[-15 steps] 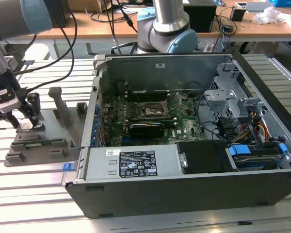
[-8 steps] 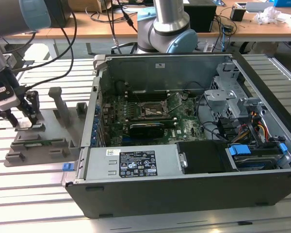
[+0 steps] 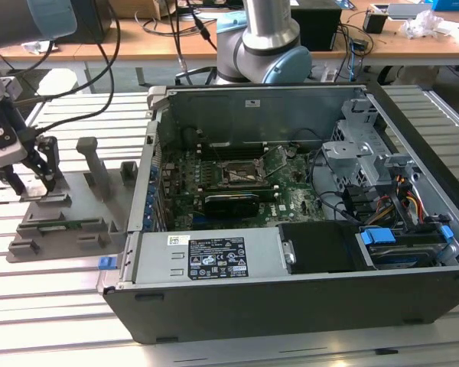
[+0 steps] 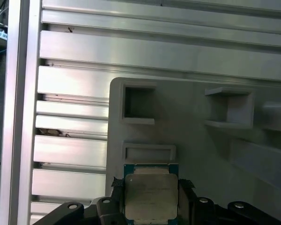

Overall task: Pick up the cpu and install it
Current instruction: 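Pick up the cpu and move it towards the insertion slot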

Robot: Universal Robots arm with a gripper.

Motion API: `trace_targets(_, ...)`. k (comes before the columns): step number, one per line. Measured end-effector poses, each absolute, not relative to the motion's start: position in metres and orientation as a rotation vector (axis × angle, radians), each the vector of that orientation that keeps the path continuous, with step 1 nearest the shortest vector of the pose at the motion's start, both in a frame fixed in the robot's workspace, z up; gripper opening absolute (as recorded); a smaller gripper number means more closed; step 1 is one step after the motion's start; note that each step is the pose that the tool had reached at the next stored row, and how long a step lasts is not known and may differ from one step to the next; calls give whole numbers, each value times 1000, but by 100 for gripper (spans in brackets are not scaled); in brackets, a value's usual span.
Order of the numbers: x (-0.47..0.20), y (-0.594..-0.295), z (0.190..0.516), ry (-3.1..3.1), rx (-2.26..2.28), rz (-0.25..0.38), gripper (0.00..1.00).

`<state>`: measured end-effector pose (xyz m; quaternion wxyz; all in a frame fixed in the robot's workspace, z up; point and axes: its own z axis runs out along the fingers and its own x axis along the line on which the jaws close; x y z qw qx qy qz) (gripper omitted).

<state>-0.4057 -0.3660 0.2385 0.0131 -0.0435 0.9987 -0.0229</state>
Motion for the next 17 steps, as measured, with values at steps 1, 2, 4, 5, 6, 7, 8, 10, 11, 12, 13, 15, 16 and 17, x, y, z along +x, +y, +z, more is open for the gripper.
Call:
trace_targets(1,-406,-366,240,3112,-136,-71,55)
trace_targets(2,-406,-366,242,3112,-136,-71,55)
trace_targets(4,-406,-366,245,3112,-136,-71,55)
trace_targets(5,-406,-366,246,3112,-136,-71,55)
trace_targets(6,-406,-366,247,3112,-136,-71,55)
trace_targets(7,-406,-366,248,3112,-136,-71,55)
trace_targets(8,-406,-366,249,3112,-136,-71,55)
trace_targets(10,-406,-366,251,3112,-136,-71,55)
trace_targets(11,-406,-366,252,3112,-136,-71,55)
trace_targets(12,-406,-366,253,3112,-136,-71,55)
trace_targets(13,-406,-366,254,3112,-136,-71,55)
trace_targets(15,-406,-366,257,3112,-136,-71,55)
trace_targets(16,-406,-366,258,3112,-136,-71,55)
trace_targets(17,-406,-366,259,3112,-136,-71,55)
